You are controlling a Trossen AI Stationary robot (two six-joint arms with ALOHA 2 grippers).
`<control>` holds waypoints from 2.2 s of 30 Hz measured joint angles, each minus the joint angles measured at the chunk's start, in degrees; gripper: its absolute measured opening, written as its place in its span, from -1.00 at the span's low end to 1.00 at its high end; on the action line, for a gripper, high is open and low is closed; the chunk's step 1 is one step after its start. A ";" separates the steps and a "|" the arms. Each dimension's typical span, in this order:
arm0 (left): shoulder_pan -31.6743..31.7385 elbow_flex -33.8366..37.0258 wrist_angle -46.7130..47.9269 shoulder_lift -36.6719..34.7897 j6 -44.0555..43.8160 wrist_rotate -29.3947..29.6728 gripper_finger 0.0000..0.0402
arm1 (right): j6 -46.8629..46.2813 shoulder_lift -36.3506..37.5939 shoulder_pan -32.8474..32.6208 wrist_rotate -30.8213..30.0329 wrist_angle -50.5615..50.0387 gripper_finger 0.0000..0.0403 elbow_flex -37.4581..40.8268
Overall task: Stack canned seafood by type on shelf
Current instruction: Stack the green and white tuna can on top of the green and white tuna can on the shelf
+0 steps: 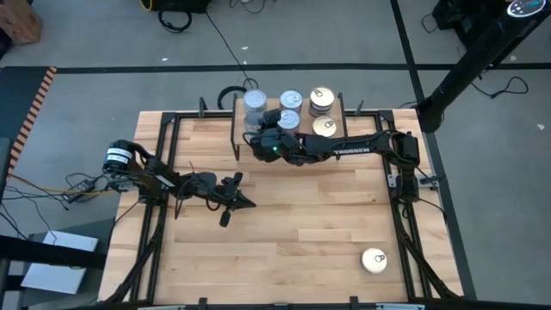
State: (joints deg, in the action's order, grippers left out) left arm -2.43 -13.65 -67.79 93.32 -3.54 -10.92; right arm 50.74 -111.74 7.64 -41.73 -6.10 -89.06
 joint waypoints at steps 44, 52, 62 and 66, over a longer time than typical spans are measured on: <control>-0.01 0.00 1.41 0.02 0.08 -0.04 -0.98 | -18.28 0.09 2.43 2.39 -15.09 0.30 -6.99; -0.01 0.00 1.65 0.02 0.05 -0.04 -0.98 | -21.39 0.09 2.76 4.38 -19.57 0.30 -9.31; 0.00 0.00 1.71 0.02 0.05 -0.04 -0.98 | -27.94 0.09 3.98 9.95 -23.47 0.23 -9.31; 0.00 0.00 1.71 0.02 0.05 -0.04 -0.98 | -32.77 0.09 5.13 14.51 -24.43 0.24 -9.31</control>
State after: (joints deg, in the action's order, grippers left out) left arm -2.43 -13.65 -66.08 93.34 -3.49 -10.96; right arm 17.97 -111.66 12.77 -27.22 -30.53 -98.37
